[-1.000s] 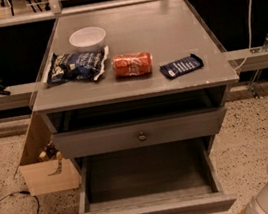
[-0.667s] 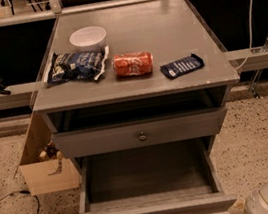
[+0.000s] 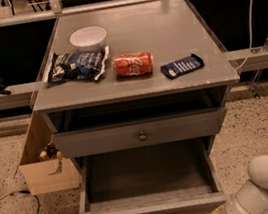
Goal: Close middle drawer
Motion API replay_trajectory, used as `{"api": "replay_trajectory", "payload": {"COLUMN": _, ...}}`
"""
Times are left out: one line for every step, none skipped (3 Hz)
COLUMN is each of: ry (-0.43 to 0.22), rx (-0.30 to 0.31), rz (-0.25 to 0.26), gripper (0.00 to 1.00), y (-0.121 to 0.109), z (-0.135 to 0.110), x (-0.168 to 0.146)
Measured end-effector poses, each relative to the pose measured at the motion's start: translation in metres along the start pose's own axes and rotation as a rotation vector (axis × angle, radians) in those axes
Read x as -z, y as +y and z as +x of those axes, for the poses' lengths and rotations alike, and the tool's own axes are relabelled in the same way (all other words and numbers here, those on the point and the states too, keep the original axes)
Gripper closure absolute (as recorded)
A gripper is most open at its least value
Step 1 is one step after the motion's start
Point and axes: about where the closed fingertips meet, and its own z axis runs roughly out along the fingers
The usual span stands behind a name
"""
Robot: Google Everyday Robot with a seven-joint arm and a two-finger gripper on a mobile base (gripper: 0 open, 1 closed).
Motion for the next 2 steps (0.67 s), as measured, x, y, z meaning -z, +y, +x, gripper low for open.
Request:
{"api": "replay_trajectory", "payload": {"ry": 0.016, "rx": 0.050, "rz": -0.020, "gripper": 0.00, "y": -0.0206, "z": -0.0373, "x": -0.0361}}
{"api": "replay_trajectory", "payload": {"ry": 0.016, "rx": 0.050, "rz": -0.021, "gripper": 0.02, "y": -0.0206, "z": -0.0373, "x": -0.0361}}
